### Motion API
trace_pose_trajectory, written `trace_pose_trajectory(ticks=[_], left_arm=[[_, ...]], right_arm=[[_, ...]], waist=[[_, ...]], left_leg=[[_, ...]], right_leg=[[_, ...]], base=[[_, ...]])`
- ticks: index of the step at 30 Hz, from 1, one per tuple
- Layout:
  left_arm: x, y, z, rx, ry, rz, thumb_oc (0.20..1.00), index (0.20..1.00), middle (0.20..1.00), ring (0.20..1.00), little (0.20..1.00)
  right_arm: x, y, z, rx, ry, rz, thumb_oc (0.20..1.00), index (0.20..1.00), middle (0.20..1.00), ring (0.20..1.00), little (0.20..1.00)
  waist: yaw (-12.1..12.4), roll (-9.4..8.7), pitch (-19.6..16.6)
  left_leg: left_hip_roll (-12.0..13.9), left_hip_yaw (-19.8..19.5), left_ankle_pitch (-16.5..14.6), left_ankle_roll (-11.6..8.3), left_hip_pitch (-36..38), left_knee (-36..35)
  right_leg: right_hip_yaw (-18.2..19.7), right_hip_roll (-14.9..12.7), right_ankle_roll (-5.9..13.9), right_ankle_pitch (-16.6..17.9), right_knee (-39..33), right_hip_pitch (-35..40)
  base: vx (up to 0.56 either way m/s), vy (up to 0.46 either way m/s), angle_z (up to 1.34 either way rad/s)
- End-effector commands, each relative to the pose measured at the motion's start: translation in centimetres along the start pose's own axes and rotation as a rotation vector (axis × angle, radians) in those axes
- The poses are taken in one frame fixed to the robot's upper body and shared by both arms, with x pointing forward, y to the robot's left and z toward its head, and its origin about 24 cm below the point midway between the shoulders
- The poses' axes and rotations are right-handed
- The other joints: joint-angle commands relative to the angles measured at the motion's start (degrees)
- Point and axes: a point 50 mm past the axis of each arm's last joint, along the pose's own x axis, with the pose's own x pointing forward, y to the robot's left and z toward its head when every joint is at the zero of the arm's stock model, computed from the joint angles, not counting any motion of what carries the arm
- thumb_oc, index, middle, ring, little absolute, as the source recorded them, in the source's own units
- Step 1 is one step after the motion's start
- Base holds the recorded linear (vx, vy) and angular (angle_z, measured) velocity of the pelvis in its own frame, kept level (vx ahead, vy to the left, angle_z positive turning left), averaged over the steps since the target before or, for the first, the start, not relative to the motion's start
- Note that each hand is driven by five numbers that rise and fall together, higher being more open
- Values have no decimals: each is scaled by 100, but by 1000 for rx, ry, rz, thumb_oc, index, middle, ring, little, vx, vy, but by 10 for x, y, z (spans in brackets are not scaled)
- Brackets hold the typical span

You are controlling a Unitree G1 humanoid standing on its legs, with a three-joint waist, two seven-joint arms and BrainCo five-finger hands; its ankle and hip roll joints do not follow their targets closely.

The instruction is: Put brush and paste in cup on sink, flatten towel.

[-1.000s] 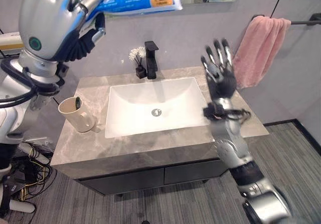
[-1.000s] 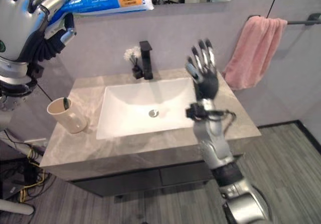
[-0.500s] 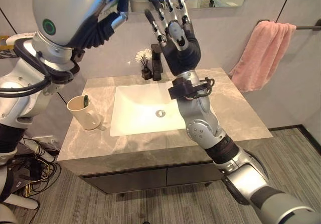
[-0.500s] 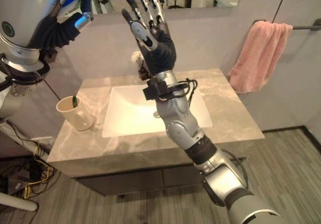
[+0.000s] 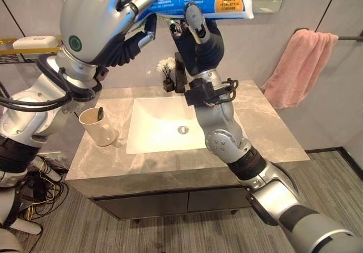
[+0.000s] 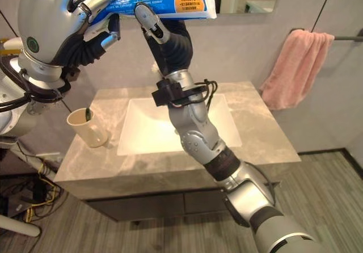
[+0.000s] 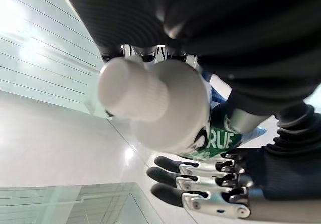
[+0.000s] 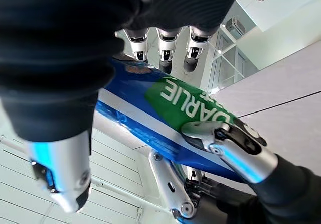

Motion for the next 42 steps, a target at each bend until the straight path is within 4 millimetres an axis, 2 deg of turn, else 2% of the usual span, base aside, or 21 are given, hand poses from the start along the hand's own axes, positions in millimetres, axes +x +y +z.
trace_pose_trajectory(ticks=[1,20,30,37,38,39,40,42], left_arm=[[10,10,-24,37,97,49,200,200,200,200,200],[-11,3,-14,-59,197,62,200,200,200,200,200],[-19,3,-13,-81,228,53,200,200,200,200,200],[-15,3,-10,-100,215,61,200,200,200,200,200],[-14,3,-9,-103,214,65,200,200,200,200,200],[-14,3,-9,-103,214,65,200,200,200,200,200],[-13,2,-9,-107,213,68,200,200,200,200,200],[-12,2,-8,-110,212,72,200,200,200,200,200]], right_arm=[[23,19,20,5,-145,62,1000,1000,1000,1000,1000],[17,21,42,-8,-277,31,1000,1000,1000,1000,1000],[13,20,43,-35,-280,19,1000,1000,1000,1000,1000],[11,20,38,-41,-256,20,1000,1000,1000,1000,1000],[11,20,38,-44,-254,21,824,824,824,824,824],[11,20,38,-44,-254,21,824,824,824,824,824],[11,20,37,-39,-252,19,749,749,749,749,749],[11,20,36,-35,-249,16,758,758,758,758,758]], waist=[[211,-187,-206],[230,-153,-212],[229,-137,-214],[217,-129,-207],[210,-127,-208],[211,-127,-208],[206,-124,-194],[195,-120,-188]], left_leg=[[380,136,-627,-318,602,20],[406,116,-659,-306,632,20],[404,104,-656,-309,626,20],[404,93,-644,-306,602,20],[404,93,-641,-306,597,20],[404,93,-641,-306,597,20],[403,95,-637,-306,593,20],[400,95,-638,-306,590,20]], right_leg=[[-119,-631,393,278,-10,-58],[-122,-610,361,243,-10,-43],[-127,-599,347,238,-10,-31],[-137,-602,340,256,-10,-51],[-135,-603,338,258,-10,-55],[-135,-603,338,258,-10,-55],[-135,-602,337,261,-10,-60],[-129,-598,337,264,-10,-66]], base=[[0,0,0],[0,0,0],[0,0,0],[0,0,0],[0,0,0],[0,0,0],[0,0,0],[0,0,0]])
